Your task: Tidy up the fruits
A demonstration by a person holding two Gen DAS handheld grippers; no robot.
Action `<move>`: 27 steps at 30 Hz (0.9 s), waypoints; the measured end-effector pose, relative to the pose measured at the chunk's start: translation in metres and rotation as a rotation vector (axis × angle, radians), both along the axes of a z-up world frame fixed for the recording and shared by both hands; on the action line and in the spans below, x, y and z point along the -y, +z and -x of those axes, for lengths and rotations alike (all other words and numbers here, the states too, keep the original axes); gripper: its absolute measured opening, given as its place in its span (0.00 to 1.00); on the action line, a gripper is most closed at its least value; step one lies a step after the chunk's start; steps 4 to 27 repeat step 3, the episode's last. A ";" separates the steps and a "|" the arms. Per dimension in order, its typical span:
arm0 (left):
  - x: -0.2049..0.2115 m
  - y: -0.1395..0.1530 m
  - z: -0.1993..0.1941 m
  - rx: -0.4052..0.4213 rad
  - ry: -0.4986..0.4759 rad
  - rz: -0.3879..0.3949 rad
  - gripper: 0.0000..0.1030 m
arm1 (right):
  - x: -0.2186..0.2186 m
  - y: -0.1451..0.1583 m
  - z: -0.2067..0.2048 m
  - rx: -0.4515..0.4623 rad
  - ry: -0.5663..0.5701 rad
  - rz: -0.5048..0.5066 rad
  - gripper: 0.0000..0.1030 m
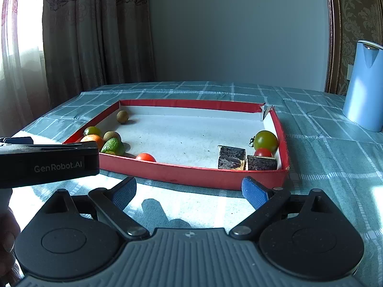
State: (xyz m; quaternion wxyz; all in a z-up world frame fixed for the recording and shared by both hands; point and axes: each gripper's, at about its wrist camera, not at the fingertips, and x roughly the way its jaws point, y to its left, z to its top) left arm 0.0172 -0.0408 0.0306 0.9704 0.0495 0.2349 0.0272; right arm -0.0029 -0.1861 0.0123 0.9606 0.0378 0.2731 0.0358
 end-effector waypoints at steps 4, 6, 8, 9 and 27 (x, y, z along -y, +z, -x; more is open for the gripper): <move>0.001 -0.002 -0.001 -0.005 -0.001 0.000 1.00 | 0.000 -0.001 -0.001 -0.006 0.001 -0.004 0.93; 0.001 -0.002 -0.001 -0.005 -0.001 0.000 1.00 | 0.000 -0.001 -0.001 -0.006 0.001 -0.004 0.93; 0.001 -0.002 -0.001 -0.005 -0.001 0.000 1.00 | 0.000 -0.001 -0.001 -0.006 0.001 -0.004 0.93; 0.001 -0.002 -0.001 -0.005 -0.001 0.000 1.00 | 0.000 -0.001 -0.001 -0.006 0.001 -0.004 0.93; 0.001 -0.002 -0.001 -0.005 -0.001 0.000 1.00 | 0.000 -0.001 -0.001 -0.006 0.001 -0.004 0.93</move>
